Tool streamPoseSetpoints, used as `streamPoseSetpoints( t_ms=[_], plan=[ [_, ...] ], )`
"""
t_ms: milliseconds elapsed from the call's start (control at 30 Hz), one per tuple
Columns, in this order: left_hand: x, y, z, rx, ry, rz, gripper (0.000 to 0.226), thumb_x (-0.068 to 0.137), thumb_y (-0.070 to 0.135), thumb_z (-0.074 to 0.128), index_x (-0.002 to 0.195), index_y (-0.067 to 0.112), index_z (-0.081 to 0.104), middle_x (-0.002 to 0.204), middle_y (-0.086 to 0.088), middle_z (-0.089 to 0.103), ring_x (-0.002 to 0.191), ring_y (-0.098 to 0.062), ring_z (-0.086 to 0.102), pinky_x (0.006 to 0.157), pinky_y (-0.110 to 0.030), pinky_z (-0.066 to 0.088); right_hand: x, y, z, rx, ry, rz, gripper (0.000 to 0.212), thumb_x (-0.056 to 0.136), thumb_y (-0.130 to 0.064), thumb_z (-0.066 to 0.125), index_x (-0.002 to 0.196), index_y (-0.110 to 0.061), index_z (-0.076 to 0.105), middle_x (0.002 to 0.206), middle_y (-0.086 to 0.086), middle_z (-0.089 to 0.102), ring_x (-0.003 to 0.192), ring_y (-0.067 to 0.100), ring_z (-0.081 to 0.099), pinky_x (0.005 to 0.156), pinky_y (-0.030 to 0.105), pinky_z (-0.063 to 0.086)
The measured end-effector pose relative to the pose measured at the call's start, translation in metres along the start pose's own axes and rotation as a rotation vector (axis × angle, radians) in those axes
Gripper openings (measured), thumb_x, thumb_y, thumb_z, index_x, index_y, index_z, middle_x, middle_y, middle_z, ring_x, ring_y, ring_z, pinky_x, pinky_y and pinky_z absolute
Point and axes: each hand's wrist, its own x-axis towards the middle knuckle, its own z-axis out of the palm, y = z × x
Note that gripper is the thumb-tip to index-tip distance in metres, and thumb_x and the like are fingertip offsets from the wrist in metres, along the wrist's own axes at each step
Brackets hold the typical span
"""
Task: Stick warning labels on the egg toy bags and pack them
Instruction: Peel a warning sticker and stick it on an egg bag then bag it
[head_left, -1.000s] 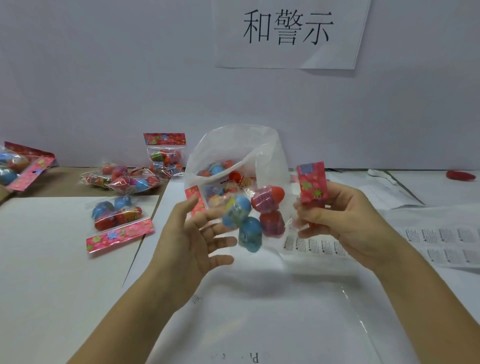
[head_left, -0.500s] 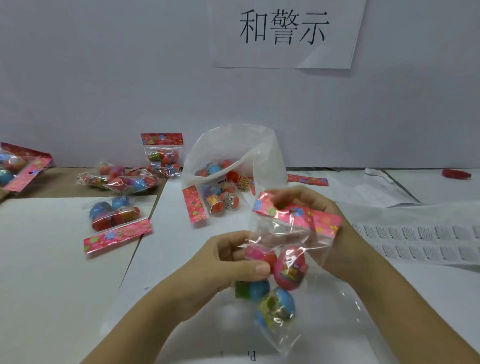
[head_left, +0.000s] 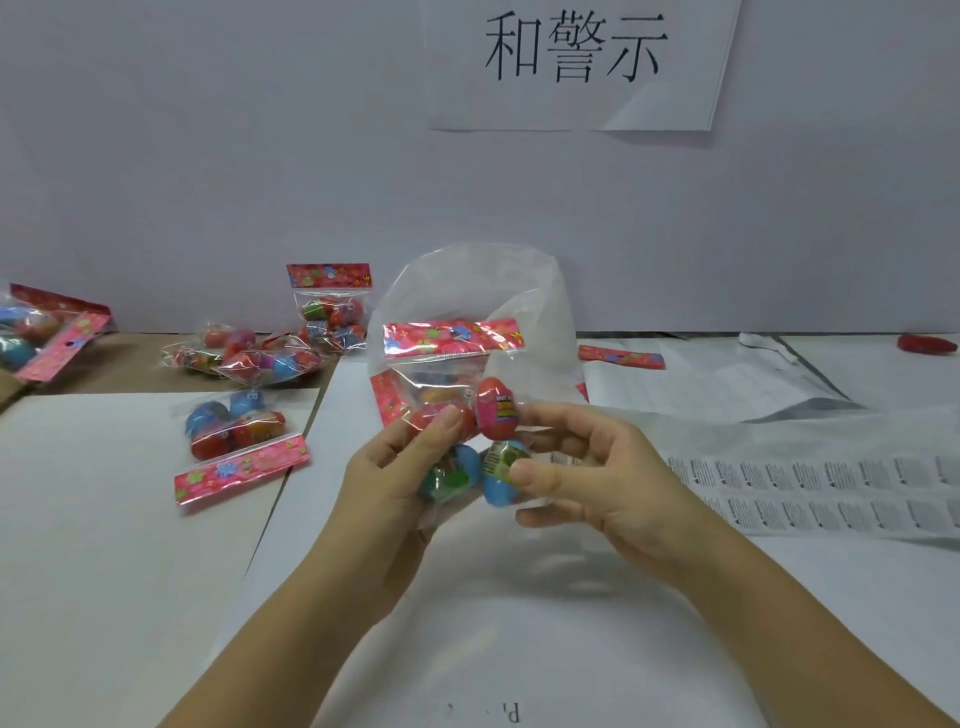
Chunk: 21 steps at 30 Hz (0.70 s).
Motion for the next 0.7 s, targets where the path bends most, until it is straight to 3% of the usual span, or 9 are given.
streamPoseSetpoints(
  t_ms=[300, 433, 567, 700],
  plan=[
    [-0.0018, 0.0037, -0.0007, -0.018, -0.024, 0.006, 0.053, 0.069, 0.044, 0.065, 0.116, 0.021, 0.068, 0.109, -0.008, 0.073, 0.099, -0.024, 0.072, 0.068, -0.029, 0.060, 0.0019, -0.0042, -0.0007, -0.006, 0.000, -0.073, 0.038, 0.060, -0.018, 0.079, 0.094, -0.036, 0.076, 0.096, -0.004, 0.074, 0.083, 0.026, 0.074, 0.058, 0.028, 0.058],
    [-0.0003, 0.0031, -0.0015, -0.031, -0.053, 0.007, 0.058, 0.068, 0.046, 0.065, 0.120, 0.021, 0.067, 0.114, -0.010, 0.072, 0.102, -0.029, 0.071, 0.072, -0.034, 0.061, 0.0016, -0.0062, -0.0020, 0.012, -0.033, -0.082, 0.039, 0.063, -0.016, 0.078, 0.095, -0.038, 0.076, 0.096, -0.004, 0.074, 0.084, 0.026, 0.074, 0.059, 0.026, 0.057],
    [0.0034, 0.0020, -0.0039, -0.020, -0.053, 0.017, 0.038, 0.073, 0.043, 0.061, 0.104, 0.028, 0.076, 0.111, -0.007, 0.073, 0.100, -0.030, 0.071, 0.075, -0.038, 0.061, 0.0022, -0.0054, -0.0049, 0.019, -0.075, -0.062, 0.041, 0.067, -0.012, 0.075, 0.098, -0.038, 0.076, 0.102, -0.003, 0.074, 0.090, 0.024, 0.073, 0.062, 0.027, 0.058],
    [0.0045, 0.0038, -0.0051, 0.058, -0.002, 0.061, 0.036, 0.064, 0.034, 0.072, 0.098, 0.024, 0.073, 0.101, -0.008, 0.073, 0.090, -0.024, 0.072, 0.074, -0.036, 0.060, 0.0014, -0.0059, -0.0088, -0.038, -0.117, -0.031, 0.042, 0.068, -0.013, 0.076, 0.103, -0.036, 0.075, 0.106, -0.002, 0.073, 0.094, 0.023, 0.072, 0.065, 0.029, 0.058]
  ],
)
